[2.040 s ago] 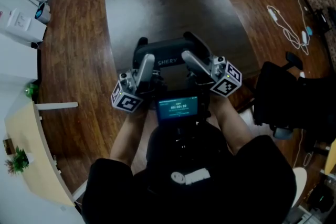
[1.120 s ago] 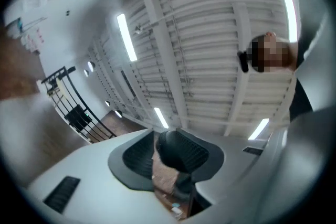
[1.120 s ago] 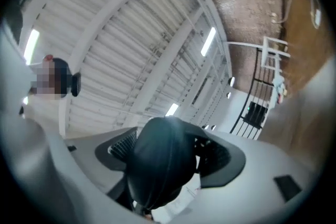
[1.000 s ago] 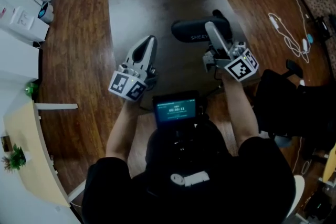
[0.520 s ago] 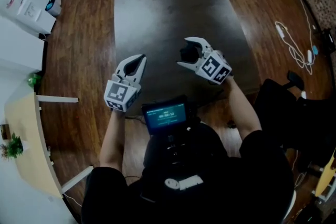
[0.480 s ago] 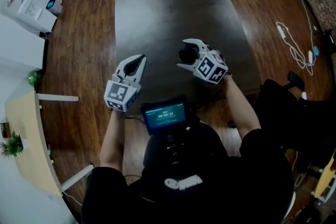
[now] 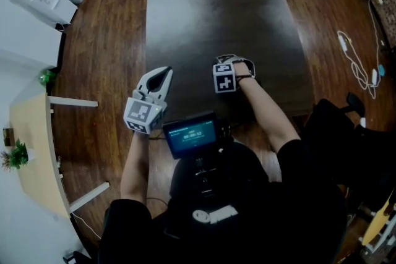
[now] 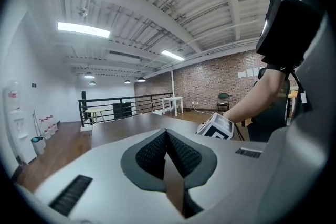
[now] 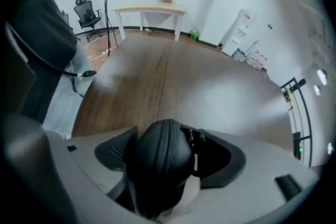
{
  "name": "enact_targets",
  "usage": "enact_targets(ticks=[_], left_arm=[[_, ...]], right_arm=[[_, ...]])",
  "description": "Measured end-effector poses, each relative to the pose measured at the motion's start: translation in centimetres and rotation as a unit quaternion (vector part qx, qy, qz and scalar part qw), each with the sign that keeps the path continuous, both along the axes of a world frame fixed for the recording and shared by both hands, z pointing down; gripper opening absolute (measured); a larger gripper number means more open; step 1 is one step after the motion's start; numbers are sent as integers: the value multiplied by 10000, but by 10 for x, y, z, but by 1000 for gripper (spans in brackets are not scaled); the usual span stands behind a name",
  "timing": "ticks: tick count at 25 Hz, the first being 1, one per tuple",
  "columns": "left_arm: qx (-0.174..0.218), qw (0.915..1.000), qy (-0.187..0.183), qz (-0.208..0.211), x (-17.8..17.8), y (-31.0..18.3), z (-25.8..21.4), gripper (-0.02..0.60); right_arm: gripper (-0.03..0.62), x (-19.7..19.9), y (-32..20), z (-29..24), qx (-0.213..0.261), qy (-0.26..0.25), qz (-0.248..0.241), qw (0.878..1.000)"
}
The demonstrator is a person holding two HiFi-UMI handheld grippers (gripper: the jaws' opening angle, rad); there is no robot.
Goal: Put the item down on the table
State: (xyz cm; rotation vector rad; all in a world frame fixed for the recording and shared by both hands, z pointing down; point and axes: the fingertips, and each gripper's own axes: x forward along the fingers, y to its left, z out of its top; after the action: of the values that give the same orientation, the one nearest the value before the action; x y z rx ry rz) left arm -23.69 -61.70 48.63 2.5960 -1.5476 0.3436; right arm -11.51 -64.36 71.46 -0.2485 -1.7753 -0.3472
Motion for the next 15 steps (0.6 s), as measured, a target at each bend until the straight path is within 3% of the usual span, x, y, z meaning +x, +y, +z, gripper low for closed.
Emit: enact_targets(ticks=[3,5,10,15], left_arm=[[21,10000,20,-64,-4,3,0,0],[10,9999,83,-114,-11,5,-1,0],[-5,9995,234,-199,-22,3,4,0],[7,9995,312,-92,-11,-1,-2,0]], right_arm=[[371,13,9,34,-364,504,106,9980],[377,12,12,40,-357,504,74,9981],[382,5,6,35,-279,284,191,9990],[394,-1,6,21,-663,-559,958,9916]])
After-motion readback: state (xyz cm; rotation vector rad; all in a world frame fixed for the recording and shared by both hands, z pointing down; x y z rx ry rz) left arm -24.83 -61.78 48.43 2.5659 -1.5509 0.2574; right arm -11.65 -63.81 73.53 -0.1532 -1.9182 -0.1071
